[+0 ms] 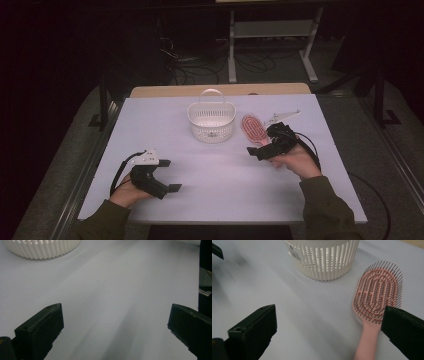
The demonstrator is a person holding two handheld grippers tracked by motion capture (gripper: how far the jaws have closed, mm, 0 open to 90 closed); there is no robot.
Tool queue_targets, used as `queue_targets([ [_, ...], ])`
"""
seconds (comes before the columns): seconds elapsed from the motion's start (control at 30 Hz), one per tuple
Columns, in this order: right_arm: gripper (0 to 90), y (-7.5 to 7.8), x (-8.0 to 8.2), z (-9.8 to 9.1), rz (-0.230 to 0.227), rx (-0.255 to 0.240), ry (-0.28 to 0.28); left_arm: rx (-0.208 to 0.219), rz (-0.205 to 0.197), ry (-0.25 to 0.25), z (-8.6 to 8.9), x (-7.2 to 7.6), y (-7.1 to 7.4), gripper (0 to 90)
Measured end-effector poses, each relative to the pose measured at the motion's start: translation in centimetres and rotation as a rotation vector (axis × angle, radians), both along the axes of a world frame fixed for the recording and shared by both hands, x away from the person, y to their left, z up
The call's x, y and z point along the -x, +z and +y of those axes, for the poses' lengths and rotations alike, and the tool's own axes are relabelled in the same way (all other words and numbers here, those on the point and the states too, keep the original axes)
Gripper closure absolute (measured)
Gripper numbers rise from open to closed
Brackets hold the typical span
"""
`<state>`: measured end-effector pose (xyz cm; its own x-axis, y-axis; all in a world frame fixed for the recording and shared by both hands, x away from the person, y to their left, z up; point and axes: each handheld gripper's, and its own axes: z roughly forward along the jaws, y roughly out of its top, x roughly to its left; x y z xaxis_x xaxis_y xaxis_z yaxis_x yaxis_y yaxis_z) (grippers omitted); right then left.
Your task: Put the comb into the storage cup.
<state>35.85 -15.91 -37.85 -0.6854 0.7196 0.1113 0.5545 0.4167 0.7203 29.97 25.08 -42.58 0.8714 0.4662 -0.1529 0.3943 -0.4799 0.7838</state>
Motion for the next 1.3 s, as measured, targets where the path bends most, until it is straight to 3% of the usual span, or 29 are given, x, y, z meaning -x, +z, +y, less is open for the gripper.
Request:
queue_targets([
  [0.43, 0.1, 0.3, -0.9, -0.1, 0.002, -0.012, -0.009, 0.002, 0.001, 0.0, 0.0, 0.0, 0.0, 0.0],
  [1.3, 0.1, 0.9, -3.2, -0.2, -0.003, 0.013, -0.045, 0.0, 0.003, 0.0, 0.1, 0.0, 0.0, 0.0],
])
